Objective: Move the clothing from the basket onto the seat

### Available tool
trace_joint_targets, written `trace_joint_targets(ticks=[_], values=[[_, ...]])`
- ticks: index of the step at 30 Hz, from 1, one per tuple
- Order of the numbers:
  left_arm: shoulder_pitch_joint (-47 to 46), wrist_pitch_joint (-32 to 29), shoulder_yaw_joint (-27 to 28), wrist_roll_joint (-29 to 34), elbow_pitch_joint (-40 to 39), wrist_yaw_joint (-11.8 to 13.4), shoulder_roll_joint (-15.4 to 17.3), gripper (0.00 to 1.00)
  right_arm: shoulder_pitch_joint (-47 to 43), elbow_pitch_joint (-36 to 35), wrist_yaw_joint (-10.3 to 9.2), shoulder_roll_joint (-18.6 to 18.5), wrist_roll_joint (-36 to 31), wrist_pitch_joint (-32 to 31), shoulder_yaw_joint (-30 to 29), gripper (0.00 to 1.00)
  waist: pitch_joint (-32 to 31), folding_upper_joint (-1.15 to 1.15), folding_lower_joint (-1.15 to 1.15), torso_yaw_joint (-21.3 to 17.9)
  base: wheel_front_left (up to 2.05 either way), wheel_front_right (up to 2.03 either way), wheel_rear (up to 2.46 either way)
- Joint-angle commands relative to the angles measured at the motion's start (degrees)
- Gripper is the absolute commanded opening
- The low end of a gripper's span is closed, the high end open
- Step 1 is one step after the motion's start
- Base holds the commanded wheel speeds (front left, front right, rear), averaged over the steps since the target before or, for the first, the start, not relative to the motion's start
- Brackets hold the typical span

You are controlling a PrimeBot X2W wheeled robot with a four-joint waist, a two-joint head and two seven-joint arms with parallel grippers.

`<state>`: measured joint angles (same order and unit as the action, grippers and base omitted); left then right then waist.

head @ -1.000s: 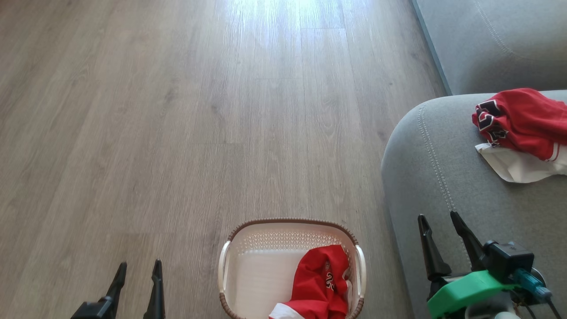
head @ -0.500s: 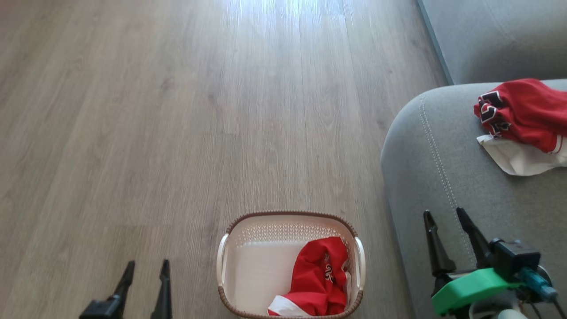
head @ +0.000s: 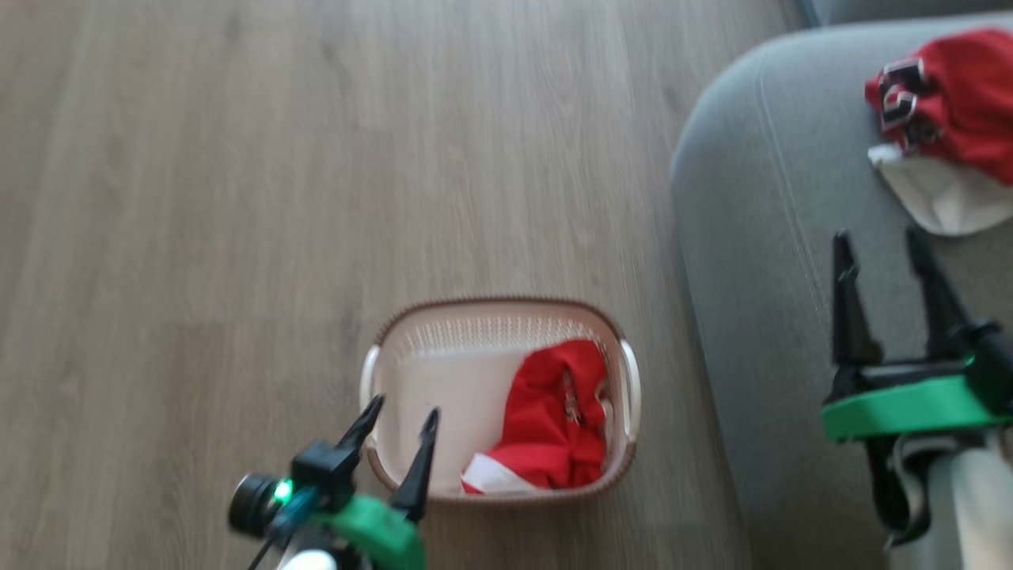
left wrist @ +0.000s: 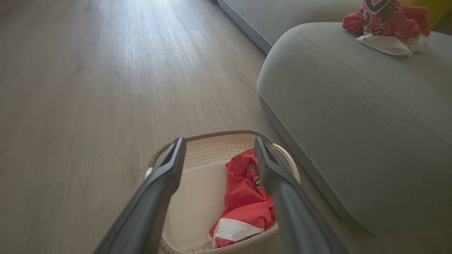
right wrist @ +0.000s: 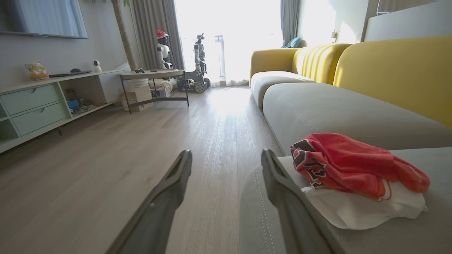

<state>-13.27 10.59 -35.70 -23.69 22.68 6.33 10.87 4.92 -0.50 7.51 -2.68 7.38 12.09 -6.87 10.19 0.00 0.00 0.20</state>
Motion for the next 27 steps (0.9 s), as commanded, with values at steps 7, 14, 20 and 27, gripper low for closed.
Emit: trace_joint_targets(ticks=[7, 14, 20, 27], values=[[-11.07, -0.44, -1.92, 1.62, 11.88, -4.35, -4.09, 1.00, 7.63, -4.42, -0.02, -0.20, -0.11, 1.20, -0.01, 1.00, 12.50, 0.00, 0.00, -5.58, 0.00, 0.00, 0.00], [-20.07, 0.40, -4.22, 1.95, 24.96, -7.22, -6.98, 1.00, 12.55, -7.63, -0.02, -0.20, 0.44, 2.25, 0.36, 1.00, 20.81, 0.00, 0.00, -8.92, 0.00, 0.00, 0.00], [-27.85, 0.29, -5.03, 1.67, 33.75, -7.97, -7.71, 1.00, 16.60, -11.50, -0.02, -0.20, 1.42, 2.75, 1.80, 1.00, 27.75, 0.00, 0.00, -11.47, 0.00, 0.00, 0.00], [-35.10, -0.28, -5.06, 0.66, 41.74, -7.92, -7.91, 1.00, 20.02, -15.72, -0.02, -0.20, 2.64, 2.88, 2.91, 1.00, 34.00, 0.00, 0.00, -13.26, 0.00, 0.00, 0.00]])
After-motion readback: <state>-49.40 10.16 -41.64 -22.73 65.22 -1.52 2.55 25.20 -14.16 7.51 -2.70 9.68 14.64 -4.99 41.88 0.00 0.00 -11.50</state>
